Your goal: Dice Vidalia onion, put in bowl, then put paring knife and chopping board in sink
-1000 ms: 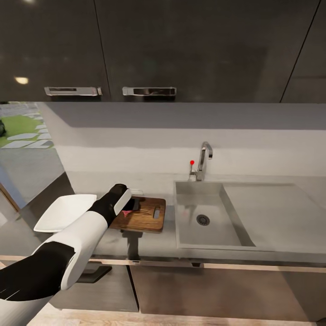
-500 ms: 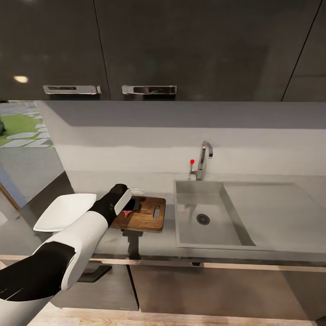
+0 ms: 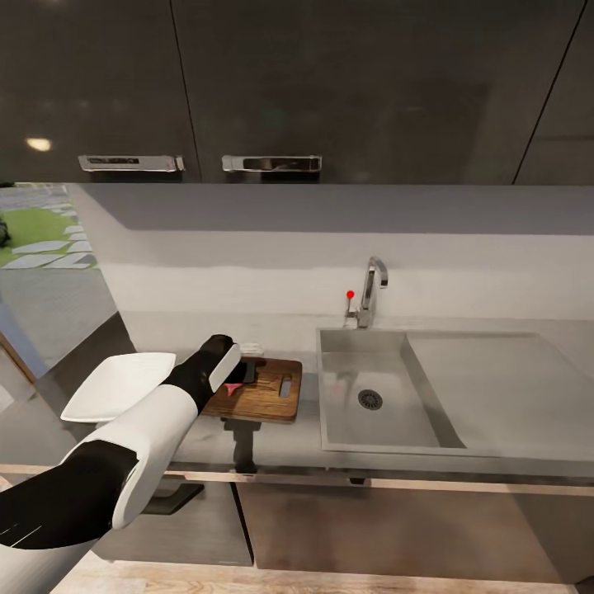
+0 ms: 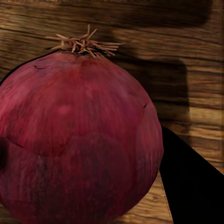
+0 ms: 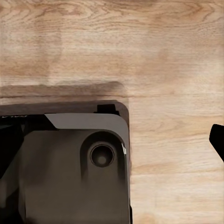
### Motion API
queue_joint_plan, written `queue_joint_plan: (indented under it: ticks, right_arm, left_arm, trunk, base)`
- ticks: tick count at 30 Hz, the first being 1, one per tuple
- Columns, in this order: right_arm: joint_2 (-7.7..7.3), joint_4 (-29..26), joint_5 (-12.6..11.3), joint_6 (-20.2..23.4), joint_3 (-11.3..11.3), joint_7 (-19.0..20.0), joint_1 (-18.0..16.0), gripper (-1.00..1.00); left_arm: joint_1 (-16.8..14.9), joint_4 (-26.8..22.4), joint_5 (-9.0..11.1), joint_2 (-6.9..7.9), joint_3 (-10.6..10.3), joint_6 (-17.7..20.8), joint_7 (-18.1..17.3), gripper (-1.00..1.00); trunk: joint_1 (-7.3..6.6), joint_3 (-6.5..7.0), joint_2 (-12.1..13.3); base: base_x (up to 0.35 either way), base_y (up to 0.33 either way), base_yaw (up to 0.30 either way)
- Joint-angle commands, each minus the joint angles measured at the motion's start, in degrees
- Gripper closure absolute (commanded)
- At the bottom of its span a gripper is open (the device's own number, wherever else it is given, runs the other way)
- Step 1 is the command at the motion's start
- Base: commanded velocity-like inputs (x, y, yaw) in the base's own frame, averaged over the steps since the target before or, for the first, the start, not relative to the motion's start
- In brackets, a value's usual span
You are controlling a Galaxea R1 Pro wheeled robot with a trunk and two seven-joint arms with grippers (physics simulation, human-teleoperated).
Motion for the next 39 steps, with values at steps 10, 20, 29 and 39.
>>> queue_joint_plan:
  ticks: [10, 20, 29, 39]
  right_arm:
    - [-0.01, 0.0, -0.6, -0.2, 0.5, -0.1, 0.0, -1.0]
    - [-0.01, 0.0, -0.6, -0.2, 0.5, -0.1, 0.0, -1.0]
    - [0.01, 0.0, -0.6, -0.2, 0.5, -0.1, 0.0, -1.0]
    - [0.0, 0.0, -0.6, -0.2, 0.5, -0.1, 0.0, -1.0]
  left_arm:
    - [0.0, 0.0, 0.5, -0.18, -0.4, 0.2, 0.4, 1.0]
    - [0.0, 0.1, 0.5, -0.13, -0.4, -1.0, 0.8, -1.0]
    - [0.0, 0.2, 0.4, -0.05, -0.4, -1.1, 0.8, -1.0]
    - [0.0, -0.2, 0.4, 0.12, -0.2, -1.1, 0.9, -1.0]
  trunk:
    - [0.01, -0.08, -0.1]
    - [0.01, -0.08, -0.1]
    - [0.01, -0.08, -0.1]
    - [0.01, -0.08, -0.1]
  base:
    - [0.0, 0.0, 0.0]
    - [0.0, 0.0, 0.0]
    - [0.0, 0.0, 0.0]
    - [0.0, 0.0, 0.0]
